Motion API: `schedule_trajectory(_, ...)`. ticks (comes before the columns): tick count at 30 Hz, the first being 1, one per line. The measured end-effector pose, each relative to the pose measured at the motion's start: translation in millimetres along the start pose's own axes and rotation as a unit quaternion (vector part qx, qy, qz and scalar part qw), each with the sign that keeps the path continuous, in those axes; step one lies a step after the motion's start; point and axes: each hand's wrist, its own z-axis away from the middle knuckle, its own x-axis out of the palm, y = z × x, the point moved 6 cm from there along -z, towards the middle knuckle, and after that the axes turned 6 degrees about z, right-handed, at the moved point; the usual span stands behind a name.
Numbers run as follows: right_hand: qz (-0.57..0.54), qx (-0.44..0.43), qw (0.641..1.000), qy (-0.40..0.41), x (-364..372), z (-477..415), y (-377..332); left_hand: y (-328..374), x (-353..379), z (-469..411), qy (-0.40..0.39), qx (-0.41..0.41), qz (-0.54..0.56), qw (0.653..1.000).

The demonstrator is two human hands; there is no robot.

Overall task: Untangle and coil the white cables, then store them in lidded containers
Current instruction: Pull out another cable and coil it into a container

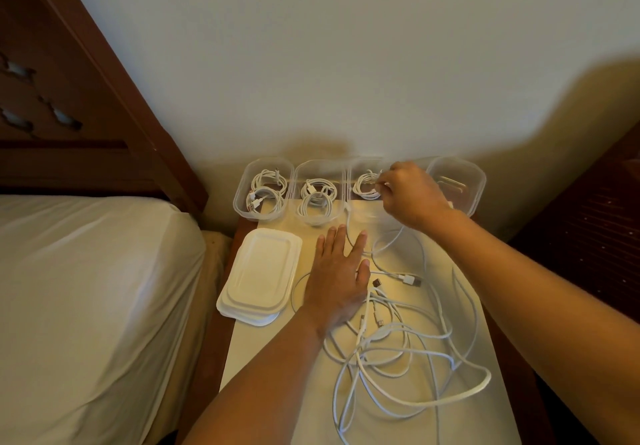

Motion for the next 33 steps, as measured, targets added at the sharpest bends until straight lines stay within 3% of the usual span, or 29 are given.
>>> schedule_trajectory(2, -0.025, 0.031, 0.999, 0.032, -4.7, 35.9, 2.1, -1.4, -3.5, -1.3, 0.008, -0.009, 0.054, 0.998)
schedule_trajectory(4, -0.029, 0.051, 0.998, 0.013, 1.1, 70.9, 2.2, 0.1, -10.9, -4.4, 0.021, -0.012, 0.093, 0.995)
schedule_trajectory(9, 0.015, 0.017, 0.998, -0.062, 30.3, 104.0, 1.7, 17.3, -33.7, -12.6, 0.002, -0.004, 0.036, 0.999)
schedule_trajectory(12, -0.005, 0.021, 1.000, -0.015, 21.7, 104.3, 2.1, 33.4, -58.6, -12.6, 0.062, 0.030, 0.036, 0.997)
schedule_trajectory(16, -0.052, 0.017, 0.992, 0.113, -15.5, 114.3, 1.1, 63.7, -102.6, -3.5, 0.156, 0.101, 0.078, 0.980)
schedule_trajectory(20, -0.198, 0.073, 0.970, 0.122, -47.4, 129.9, -0.4, 98.1, -153.8, 6.1, 0.177, 0.074, 0.262, 0.946)
schedule_trajectory(24, -0.307, 0.109, 0.941, 0.089, -57.8, 142.4, -0.1, 142.0, -210.4, 13.4, 0.149, 0.054, 0.495, 0.854)
schedule_trajectory(26, -0.350, 0.131, 0.926, 0.062, -59.1, 149.3, 1.3, 156.7, -244.0, 15.6, 0.161, 0.065, 0.591, 0.788)
schedule_trajectory(30, -0.480, 0.152, 0.864, 0.030, -82.8, 161.7, -4.6, 163.9, -285.4, 24.4, 0.097, 0.052, 0.822, 0.559)
schedule_trajectory(31, -0.508, 0.154, 0.847, 0.031, -94.4, 165.4, -6.2, 160.0, -292.8, 28.7, 0.101, 0.042, 0.839, 0.533)
schedule_trajectory(32, -0.529, 0.160, 0.832, 0.038, -106.0, 169.1, -5.9, 153.0, -297.6, 31.9, 0.113, 0.025, 0.832, 0.543)
schedule_trajectory(33, -0.547, 0.166, 0.819, 0.049, -118.2, 173.2, -5.1, 145.8, -299.2, 34.2, 0.123, 0.002, 0.802, 0.584)
